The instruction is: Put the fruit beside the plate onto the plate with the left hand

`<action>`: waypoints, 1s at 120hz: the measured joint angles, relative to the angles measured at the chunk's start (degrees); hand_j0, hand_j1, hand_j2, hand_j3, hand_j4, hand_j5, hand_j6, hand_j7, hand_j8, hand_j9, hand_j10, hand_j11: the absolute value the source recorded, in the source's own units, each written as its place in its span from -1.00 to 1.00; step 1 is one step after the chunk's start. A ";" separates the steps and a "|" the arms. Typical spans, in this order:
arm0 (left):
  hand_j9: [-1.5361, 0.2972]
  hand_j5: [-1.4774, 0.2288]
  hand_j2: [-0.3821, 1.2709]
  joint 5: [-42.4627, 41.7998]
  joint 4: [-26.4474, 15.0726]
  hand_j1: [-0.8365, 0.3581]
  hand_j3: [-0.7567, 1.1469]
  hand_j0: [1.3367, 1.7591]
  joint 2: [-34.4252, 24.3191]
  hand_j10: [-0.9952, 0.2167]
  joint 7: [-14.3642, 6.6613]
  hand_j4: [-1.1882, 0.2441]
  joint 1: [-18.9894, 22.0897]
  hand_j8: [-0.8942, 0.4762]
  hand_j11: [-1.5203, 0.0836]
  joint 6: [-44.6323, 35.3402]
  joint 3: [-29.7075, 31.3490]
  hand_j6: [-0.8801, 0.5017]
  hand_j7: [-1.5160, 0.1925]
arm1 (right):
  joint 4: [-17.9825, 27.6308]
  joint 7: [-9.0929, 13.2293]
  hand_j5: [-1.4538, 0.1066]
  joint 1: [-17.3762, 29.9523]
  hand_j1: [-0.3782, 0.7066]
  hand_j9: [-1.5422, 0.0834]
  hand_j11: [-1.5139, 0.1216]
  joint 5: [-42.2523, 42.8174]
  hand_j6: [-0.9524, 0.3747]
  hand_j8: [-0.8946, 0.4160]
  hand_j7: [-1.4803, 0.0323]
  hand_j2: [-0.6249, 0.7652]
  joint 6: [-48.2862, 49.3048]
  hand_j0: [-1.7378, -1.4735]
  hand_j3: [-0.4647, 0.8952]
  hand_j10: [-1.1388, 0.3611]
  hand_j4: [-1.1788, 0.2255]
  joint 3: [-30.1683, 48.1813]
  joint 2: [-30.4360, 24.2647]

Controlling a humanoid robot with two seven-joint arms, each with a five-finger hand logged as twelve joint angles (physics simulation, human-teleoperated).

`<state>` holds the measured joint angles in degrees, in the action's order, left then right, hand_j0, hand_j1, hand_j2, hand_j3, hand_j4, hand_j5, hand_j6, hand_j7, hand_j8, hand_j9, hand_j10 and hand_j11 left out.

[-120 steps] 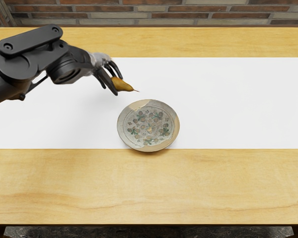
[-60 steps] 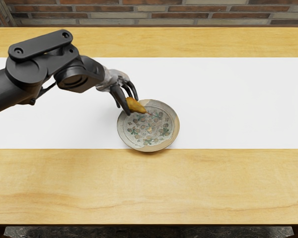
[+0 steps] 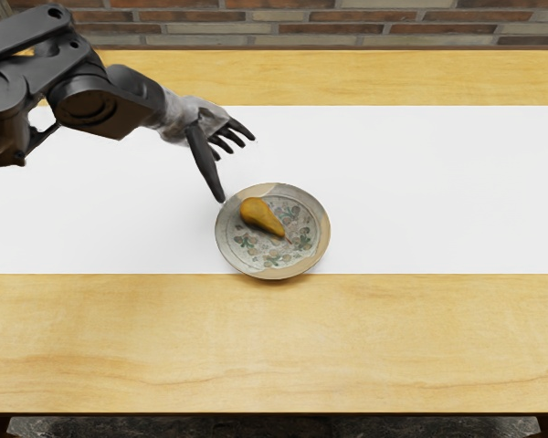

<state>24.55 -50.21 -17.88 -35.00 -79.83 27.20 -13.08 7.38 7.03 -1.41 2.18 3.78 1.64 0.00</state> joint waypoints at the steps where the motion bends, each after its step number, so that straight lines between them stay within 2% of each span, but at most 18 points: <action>1: 0.54 0.58 -0.49 -0.47 0.01 0.84 -0.20 0.52 -0.50 0.48 0.00 0.53 0.05 0.21 0.74 0.37 -0.40 0.19 0.62 | 0.00 0.00 0.86 0.00 -0.95 0.90 0.85 0.00 0.43 0.36 0.96 -0.10 0.00 -0.40 -0.32 0.52 0.68 -0.01 0.00; 17: 0.60 0.65 -0.52 -6.90 0.16 0.91 -0.21 0.52 -4.05 0.56 0.00 0.59 2.21 0.26 0.81 5.21 -5.95 0.23 0.69 | 0.00 0.00 0.86 0.00 -0.95 0.90 0.85 0.00 0.43 0.36 0.96 -0.10 0.01 -0.40 -0.32 0.52 0.68 -0.02 0.00; 35: 0.64 0.69 -0.53 -12.60 0.36 0.95 -0.20 0.52 -6.25 0.60 0.00 0.63 13.24 0.28 0.86 7.20 -16.41 0.25 0.74 | 0.00 0.00 0.86 0.00 -0.95 0.90 0.85 -0.01 0.43 0.36 0.96 -0.10 0.00 -0.40 -0.32 0.52 0.68 -0.01 0.00; 49: 0.66 0.71 -0.53 -19.09 0.46 0.96 -0.20 0.52 -9.83 0.62 0.00 0.64 17.15 0.29 0.87 7.62 -22.67 0.26 0.75 | 0.00 0.00 0.86 0.00 -0.95 0.90 0.85 -0.02 0.43 0.36 0.96 -0.10 0.00 -0.40 -0.32 0.52 0.68 -0.01 0.00; 60: 0.66 0.72 -0.53 -24.89 0.55 0.97 -0.21 0.52 -11.85 0.63 0.00 0.65 19.72 0.30 0.88 7.74 -24.85 0.27 0.76 | 0.00 0.00 0.86 -0.01 -0.95 0.90 0.85 0.00 0.43 0.36 0.96 -0.10 0.00 -0.40 -0.32 0.52 0.68 -0.01 0.00; 67: 0.67 0.72 -0.53 -27.44 0.58 0.97 -0.20 0.52 -12.41 0.63 0.00 0.65 23.56 0.30 0.88 7.77 -26.05 0.27 0.76 | 0.00 0.00 0.86 0.00 -0.95 0.90 0.85 -0.01 0.43 0.36 0.96 -0.10 0.00 -0.40 -0.32 0.52 0.68 -0.03 0.00; 94: 0.67 0.73 -0.54 -30.46 0.96 0.98 -0.21 0.52 -19.67 0.64 0.00 0.66 32.50 0.31 0.89 7.83 -28.91 0.27 0.77 | 0.00 0.00 0.86 -0.07 -0.95 0.90 0.85 0.01 0.43 0.36 0.96 -0.10 0.00 -0.40 -0.32 0.52 0.68 -0.04 0.00; 120: 0.67 0.73 -0.54 -32.48 1.90 0.98 -0.21 0.52 -27.26 0.64 0.00 0.66 34.61 0.31 0.89 7.84 -31.43 0.28 0.77 | 0.00 0.00 0.86 -0.09 -0.95 0.90 0.85 0.01 0.43 0.36 0.96 -0.10 0.00 -0.40 -0.32 0.52 0.68 -0.04 0.00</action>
<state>-7.93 -48.30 -45.14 -35.00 -45.22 35.03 -44.50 7.38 7.03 -1.49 2.19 3.78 1.60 0.00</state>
